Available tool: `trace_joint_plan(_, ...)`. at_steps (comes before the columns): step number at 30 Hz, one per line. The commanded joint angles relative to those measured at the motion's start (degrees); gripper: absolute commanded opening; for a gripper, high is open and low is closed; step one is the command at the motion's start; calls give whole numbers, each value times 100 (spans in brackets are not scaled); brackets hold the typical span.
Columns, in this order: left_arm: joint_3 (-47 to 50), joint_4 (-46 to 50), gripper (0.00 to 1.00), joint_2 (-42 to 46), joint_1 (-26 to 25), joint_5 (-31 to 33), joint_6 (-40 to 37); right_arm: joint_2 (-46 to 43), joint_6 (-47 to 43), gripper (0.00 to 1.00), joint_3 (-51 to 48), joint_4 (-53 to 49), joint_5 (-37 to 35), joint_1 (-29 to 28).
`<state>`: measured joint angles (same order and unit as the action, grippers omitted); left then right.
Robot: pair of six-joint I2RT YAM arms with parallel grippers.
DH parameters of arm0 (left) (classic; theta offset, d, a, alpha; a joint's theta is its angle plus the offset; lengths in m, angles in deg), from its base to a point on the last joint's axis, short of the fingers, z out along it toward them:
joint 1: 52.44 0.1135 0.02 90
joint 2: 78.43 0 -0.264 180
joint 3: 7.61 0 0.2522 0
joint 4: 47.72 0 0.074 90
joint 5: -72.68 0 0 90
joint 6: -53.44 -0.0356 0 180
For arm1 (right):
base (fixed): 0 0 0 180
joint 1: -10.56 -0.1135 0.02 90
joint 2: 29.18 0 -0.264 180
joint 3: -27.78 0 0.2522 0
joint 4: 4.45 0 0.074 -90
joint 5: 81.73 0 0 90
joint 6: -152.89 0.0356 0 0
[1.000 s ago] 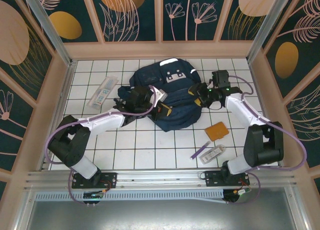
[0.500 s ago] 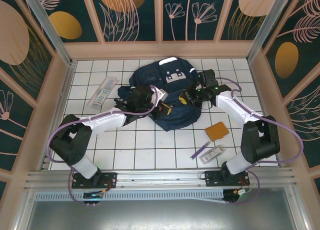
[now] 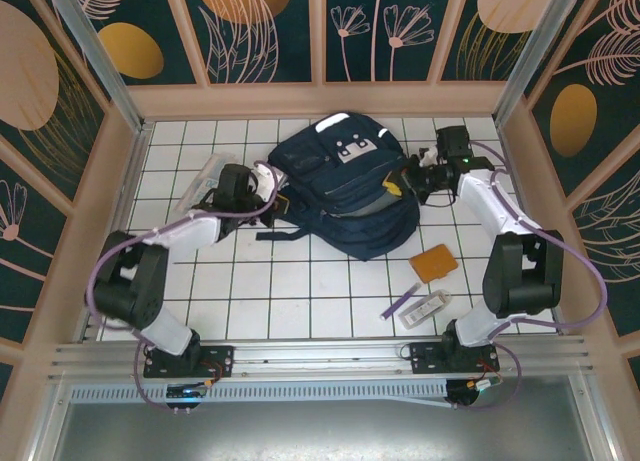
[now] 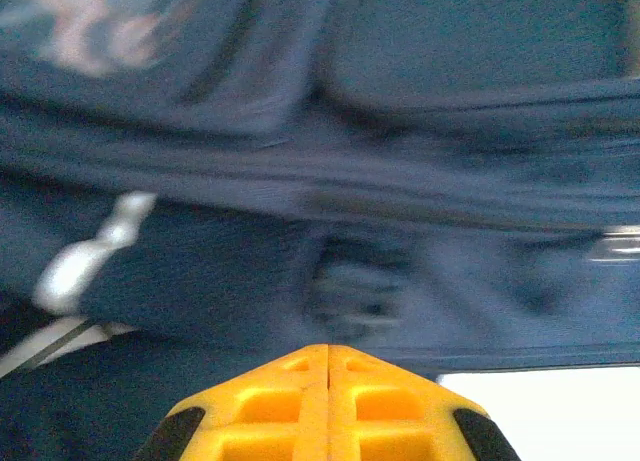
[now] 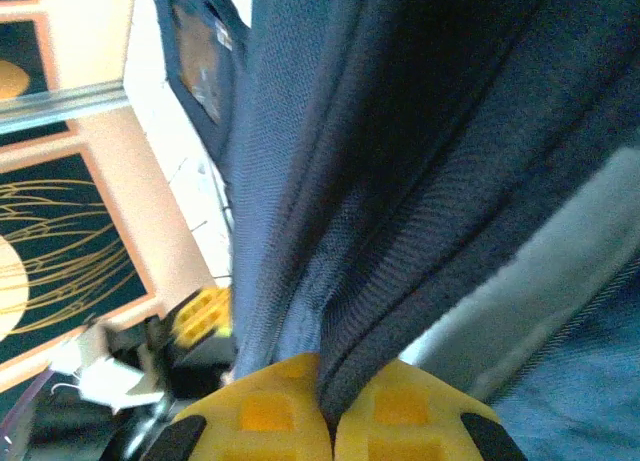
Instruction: Pack books, pencil case, and school supplies into a backpack
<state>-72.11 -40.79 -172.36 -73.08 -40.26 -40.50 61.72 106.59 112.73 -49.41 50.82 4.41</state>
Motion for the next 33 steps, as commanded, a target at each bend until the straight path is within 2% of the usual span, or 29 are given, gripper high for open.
trace_joint_plan(1,-462,271,0,-389,54,553,-21,-110,-24,0,422,87,416,70)
trace_joint_plan(4,-745,165,0,-532,52,535,57,-235,452,0,441,461,622,54)
trace_joint_plan(6,-729,65,0,-462,52,101,-182,-332,759,0,384,774,663,44)
trace_joint_plan(7,-665,-52,4,-460,52,-239,-295,-370,867,0,350,919,684,27)
trace_joint_plan(10,-361,-408,27,-82,2,-1697,-606,-351,910,0,363,1000,702,36)
trace_joint_plan(13,-176,-614,37,82,-312,-2325,-472,-271,828,0,417,932,718,39)
trace_joint_plan(16,-82,-697,40,71,-798,-2314,-294,-244,793,0,445,923,751,42)
trace_joint_plan(19,11,-1031,42,-63,-1104,-2034,-129,-259,789,0,443,930,773,36)
trace_joint_plan(25,7,-1685,46,-389,-1169,-1395,37,-291,790,0,448,931,803,36)
trace_joint_plan(28,5,-1957,45,-598,-1176,-929,-94,-302,782,0,456,939,849,28)
trace_joint_plan(33,186,-2737,42,-861,-1187,-811,-261,-298,744,0,498,989,972,13)
